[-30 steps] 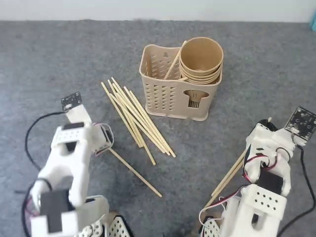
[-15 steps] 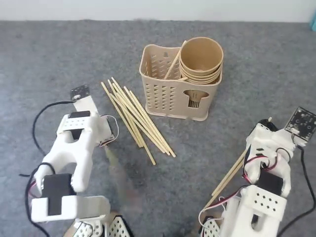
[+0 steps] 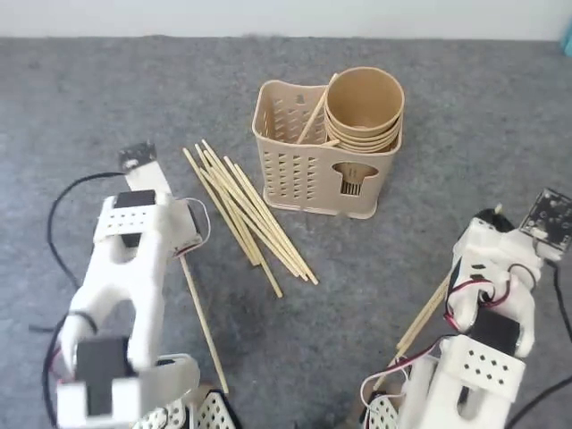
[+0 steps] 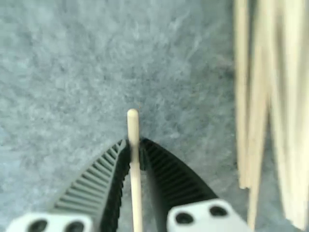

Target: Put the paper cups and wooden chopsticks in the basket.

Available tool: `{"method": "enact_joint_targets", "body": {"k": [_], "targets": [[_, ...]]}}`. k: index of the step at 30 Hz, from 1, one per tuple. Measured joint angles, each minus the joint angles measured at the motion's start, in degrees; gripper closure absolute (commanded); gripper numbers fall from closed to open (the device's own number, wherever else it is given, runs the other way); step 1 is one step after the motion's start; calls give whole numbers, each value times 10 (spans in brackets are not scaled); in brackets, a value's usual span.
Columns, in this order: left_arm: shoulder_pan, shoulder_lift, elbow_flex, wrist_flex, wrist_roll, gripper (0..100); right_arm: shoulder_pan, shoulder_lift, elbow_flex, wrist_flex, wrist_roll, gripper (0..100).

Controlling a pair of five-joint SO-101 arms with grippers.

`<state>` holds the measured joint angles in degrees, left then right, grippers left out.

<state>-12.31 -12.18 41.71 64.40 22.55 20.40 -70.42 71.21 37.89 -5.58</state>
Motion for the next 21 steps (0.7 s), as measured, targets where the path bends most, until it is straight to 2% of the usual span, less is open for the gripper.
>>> {"method": "enact_joint_targets", "body": {"k": [4, 12, 16, 21], "targets": [[0, -124, -19, 36, 0, 987, -26, 0, -87, 56, 8, 991], [0, -391, -39, 50, -3, 987, -102, -1, -289, 153, 9, 991], [-1, -455, -21, 68, -7, 987, -143, -6, -362, 193, 9, 991], [-1, -485, -18, 59, -40, 987, -194, -11, -415, 179, 9, 991]]}}
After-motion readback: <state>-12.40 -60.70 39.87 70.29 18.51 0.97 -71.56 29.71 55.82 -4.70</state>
